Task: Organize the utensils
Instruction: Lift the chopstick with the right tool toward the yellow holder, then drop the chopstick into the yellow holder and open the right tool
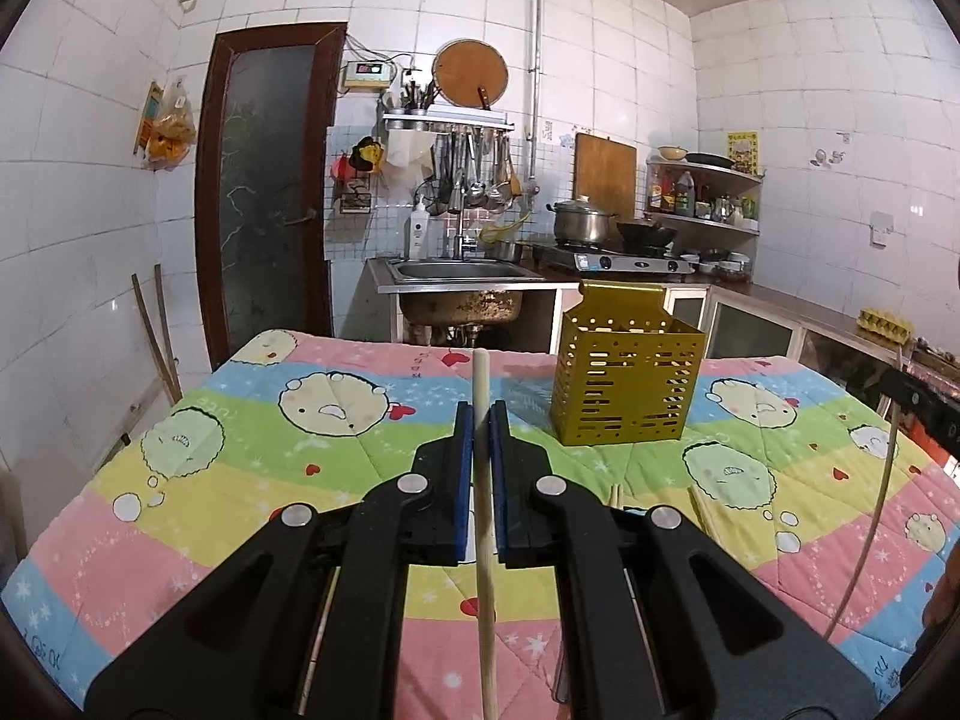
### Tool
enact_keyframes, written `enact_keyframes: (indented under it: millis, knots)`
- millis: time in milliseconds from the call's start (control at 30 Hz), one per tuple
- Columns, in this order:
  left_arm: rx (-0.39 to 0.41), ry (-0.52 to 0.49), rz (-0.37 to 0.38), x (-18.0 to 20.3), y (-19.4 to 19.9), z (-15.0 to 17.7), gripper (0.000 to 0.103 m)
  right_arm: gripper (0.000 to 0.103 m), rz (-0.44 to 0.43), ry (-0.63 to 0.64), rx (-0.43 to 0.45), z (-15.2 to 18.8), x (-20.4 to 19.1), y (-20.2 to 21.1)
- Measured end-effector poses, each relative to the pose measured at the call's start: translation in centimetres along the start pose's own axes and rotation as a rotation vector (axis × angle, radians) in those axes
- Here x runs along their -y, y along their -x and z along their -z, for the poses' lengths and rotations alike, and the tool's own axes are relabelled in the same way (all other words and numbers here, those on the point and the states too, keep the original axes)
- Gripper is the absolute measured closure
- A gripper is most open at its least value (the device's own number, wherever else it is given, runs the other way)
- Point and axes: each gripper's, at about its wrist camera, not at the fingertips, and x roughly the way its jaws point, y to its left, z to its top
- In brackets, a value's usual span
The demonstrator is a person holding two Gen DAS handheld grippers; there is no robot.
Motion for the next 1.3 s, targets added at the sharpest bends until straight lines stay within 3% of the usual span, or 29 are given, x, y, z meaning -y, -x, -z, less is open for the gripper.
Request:
enact_keyframes:
  millis: [633, 1300]
  knots:
    - [0.024, 0.003, 0.037, 0.6, -2.4, -3.3, 0.098, 0.097, 0.018, 0.012, 0.031, -3.7, 0.4, -2.4]
    - [-0.012, 0.018, 0.062, 1.5, -8.5, -9.6, 0.098, 0.097, -0.049, 0.002, 0.005, -8.7, -0.4, -9.5]
